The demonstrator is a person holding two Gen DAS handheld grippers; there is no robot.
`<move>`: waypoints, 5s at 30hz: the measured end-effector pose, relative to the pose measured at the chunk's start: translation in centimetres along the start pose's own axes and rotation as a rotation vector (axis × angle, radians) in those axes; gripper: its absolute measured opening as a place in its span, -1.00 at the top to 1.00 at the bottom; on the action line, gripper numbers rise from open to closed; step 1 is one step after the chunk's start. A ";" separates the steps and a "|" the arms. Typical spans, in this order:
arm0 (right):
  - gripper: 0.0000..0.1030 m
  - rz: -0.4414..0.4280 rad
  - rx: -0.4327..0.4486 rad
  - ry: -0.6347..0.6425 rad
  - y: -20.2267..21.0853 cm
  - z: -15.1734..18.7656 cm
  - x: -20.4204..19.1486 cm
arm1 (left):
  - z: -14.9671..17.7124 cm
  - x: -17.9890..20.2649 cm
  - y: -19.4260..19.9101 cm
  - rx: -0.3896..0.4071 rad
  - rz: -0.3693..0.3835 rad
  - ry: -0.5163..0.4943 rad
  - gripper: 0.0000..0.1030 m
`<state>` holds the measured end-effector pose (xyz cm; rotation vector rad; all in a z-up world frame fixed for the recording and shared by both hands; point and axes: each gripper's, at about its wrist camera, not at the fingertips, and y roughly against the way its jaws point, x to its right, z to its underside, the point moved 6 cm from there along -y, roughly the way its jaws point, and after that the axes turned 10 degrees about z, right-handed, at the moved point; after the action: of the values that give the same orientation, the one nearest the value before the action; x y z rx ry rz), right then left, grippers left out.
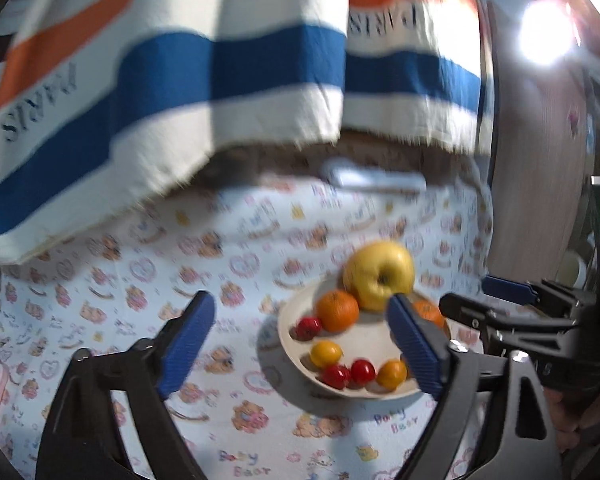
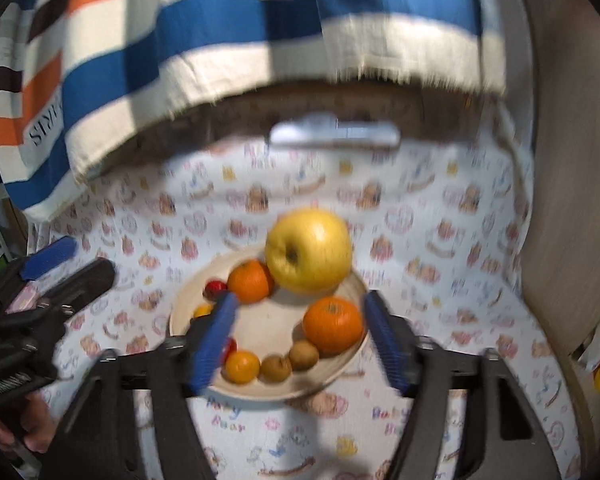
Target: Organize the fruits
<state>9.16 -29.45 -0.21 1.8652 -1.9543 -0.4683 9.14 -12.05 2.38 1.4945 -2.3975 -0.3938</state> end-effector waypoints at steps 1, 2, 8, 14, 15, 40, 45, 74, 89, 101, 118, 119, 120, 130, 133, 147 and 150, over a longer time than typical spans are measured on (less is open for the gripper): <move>-0.51 0.005 0.022 0.002 0.3 -0.2 0.0 | -0.3 -0.2 0.7 0.021 0.001 -0.001 -0.97; -0.51 0.003 0.048 0.003 0.7 -0.3 -0.2 | -0.6 -0.5 1.3 0.043 -0.002 -0.006 -0.99; -0.77 -0.028 0.127 -0.067 1.8 -0.4 -0.2 | -0.4 -1.3 3.6 0.098 -0.039 -0.076 -0.99; -0.99 0.001 0.196 -0.027 2.5 -0.1 -1.4 | 0.9 -2.0 4.0 0.127 -0.026 -0.049 -0.99; -0.99 0.012 0.205 -0.020 2.5 0.0 -1.5 | 1.0 -2.1 3.8 0.125 -0.026 -0.042 -0.99; -0.99 0.158 0.227 -0.020 1.8 0.8 -1.3 | 2.9 -3.4 2.0 0.077 -0.102 -0.028 -0.99; -0.99 0.154 0.226 -0.017 1.8 0.8 -1.3 | 2.8 -3.6 2.1 0.078 -0.111 -0.015 -0.99; -0.99 0.160 0.225 -0.019 1.6 0.8 -1.3 | 2.8 -3.6 1.9 0.066 -0.122 -0.016 -0.99; -0.99 0.161 0.223 -0.019 1.5 0.7 -1.3 | 2.9 -3.8 1.8 0.062 -0.122 -0.017 -0.99; -0.99 0.159 0.219 -0.018 1.4 0.7 -1.5 | 2.8 -3.8 1.7 0.062 -0.121 -0.018 -0.99; -0.99 0.159 0.218 -0.018 1.4 0.8 -1.6 | 2.9 -3.8 1.6 0.053 -0.119 -0.015 -0.99; -0.99 0.160 0.218 -0.018 1.4 0.8 -1.6 | 2.9 -3.8 1.6 0.053 -0.119 -0.016 -0.99; -0.99 0.159 0.219 -0.018 1.4 0.8 -1.6 | 2.9 -3.8 1.6 0.053 -0.119 -0.016 -0.99; -0.99 0.159 0.218 -0.018 1.4 0.7 -1.6 | 3.0 -3.8 1.6 0.052 -0.118 -0.016 -0.99; -0.99 0.159 0.218 -0.017 1.4 0.8 -1.6 | 3.0 -3.8 1.6 0.053 -0.118 -0.016 -0.99; -0.99 0.159 0.218 -0.017 1.4 0.9 -1.7 | 3.1 -3.8 1.6 0.052 -0.114 -0.021 -0.99; -0.99 0.158 0.217 -0.016 1.4 0.9 -1.7 | 3.1 -3.8 1.6 0.051 -0.114 -0.022 -0.99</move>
<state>7.54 -27.71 -0.37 1.8158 -2.2183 -0.2317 8.25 -7.72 -0.24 1.6630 -2.3626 -0.3776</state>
